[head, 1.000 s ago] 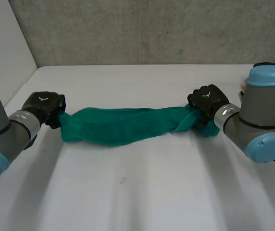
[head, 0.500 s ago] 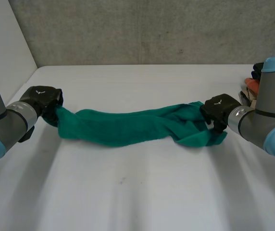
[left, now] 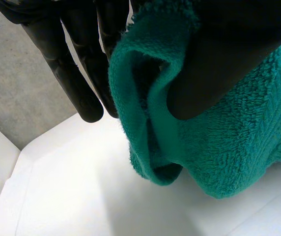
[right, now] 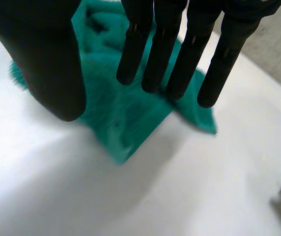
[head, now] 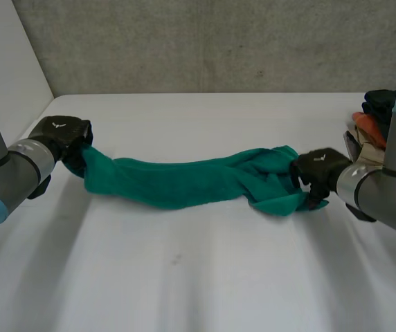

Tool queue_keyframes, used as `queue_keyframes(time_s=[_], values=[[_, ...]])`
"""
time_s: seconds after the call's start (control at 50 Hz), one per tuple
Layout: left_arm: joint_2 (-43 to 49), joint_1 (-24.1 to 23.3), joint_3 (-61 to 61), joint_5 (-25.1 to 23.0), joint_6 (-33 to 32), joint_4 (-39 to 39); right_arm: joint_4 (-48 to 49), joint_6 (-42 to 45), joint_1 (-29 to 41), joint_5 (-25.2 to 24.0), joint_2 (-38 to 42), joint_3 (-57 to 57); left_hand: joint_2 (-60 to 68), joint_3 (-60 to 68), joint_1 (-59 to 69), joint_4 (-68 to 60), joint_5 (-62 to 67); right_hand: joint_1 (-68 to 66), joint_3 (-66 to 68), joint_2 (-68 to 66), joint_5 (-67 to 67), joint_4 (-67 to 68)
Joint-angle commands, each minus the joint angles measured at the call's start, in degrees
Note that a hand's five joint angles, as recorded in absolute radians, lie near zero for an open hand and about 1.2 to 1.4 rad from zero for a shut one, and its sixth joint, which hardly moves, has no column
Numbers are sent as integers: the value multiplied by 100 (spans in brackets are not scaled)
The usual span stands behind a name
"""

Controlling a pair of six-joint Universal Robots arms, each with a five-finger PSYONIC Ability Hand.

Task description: Fold the laundry.

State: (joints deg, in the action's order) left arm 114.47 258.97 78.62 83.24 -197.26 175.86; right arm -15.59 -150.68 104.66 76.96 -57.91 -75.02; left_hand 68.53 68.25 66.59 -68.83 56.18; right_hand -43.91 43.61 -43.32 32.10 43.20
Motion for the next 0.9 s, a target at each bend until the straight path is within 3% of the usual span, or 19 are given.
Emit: queue_keyframes(time_s=[0.02,0.1,0.12,0.14,0.24,0.32,0.42,0.5,0.58,0.7,0.86,0.9], values=[[49,4,-49,25,4,-61,485,56,11,39,43,-549,1147,1175,1341,-1117,1382,-478,508,-537,659,549],[76,-22,-49,25,4,-70,838,30,20,100,78,-734,1147,1175,1341,-1117,1382,-1097,1127,-1155,1277,1168],[67,-39,-40,34,4,-87,916,22,28,109,52,-777,1147,1175,1341,-1117,1382,-3132,3162,-3191,3313,3203],[58,-48,-40,43,4,-113,961,4,28,118,43,-795,1147,1175,1341,-1117,1382,-3604,3634,-3663,3785,3675],[-56,-83,-49,69,4,-403,1119,-75,11,135,-307,-901,1147,1175,1341,-1117,1382,-3609,3639,-3668,3790,3680],[-486,-48,-128,43,21,-904,1067,4,-129,91,-1142,-857,1147,1175,1341,-1117,1382,-3609,3639,-3668,3790,3680],[-1601,-48,-513,-1,240,-1378,778,-110,-358,-58,-2231,-261,1147,1175,1341,-1117,1382,-3609,3639,-3668,3790,3680],[-1876,-22,-839,-115,574,-1520,311,-286,-508,-190,-2356,276,1147,1175,1341,-1117,1382,-3609,3639,-3668,3790,3680],[-1429,4,-1164,-89,663,-1599,135,-514,-543,-278,-2041,751,1147,1175,1341,-1117,1382,-3609,3639,-3668,3790,3680],[-41,-66,-1709,200,505,-1757,170,-585,-122,-50,-943,1401,1147,1175,1341,-1117,1382,-3609,3639,-3668,3790,3680],[2025,-215,-2991,930,101,-1722,802,-436,327,1207,772,2236,1147,1175,1341,-1117,1382,-3609,3639,-3668,3790,3680],[2526,-215,-3571,1036,91,-1748,1162,-365,415,1488,1088,2430,364,392,558,-334,599,-3609,3639,-3668,3790,3680]])
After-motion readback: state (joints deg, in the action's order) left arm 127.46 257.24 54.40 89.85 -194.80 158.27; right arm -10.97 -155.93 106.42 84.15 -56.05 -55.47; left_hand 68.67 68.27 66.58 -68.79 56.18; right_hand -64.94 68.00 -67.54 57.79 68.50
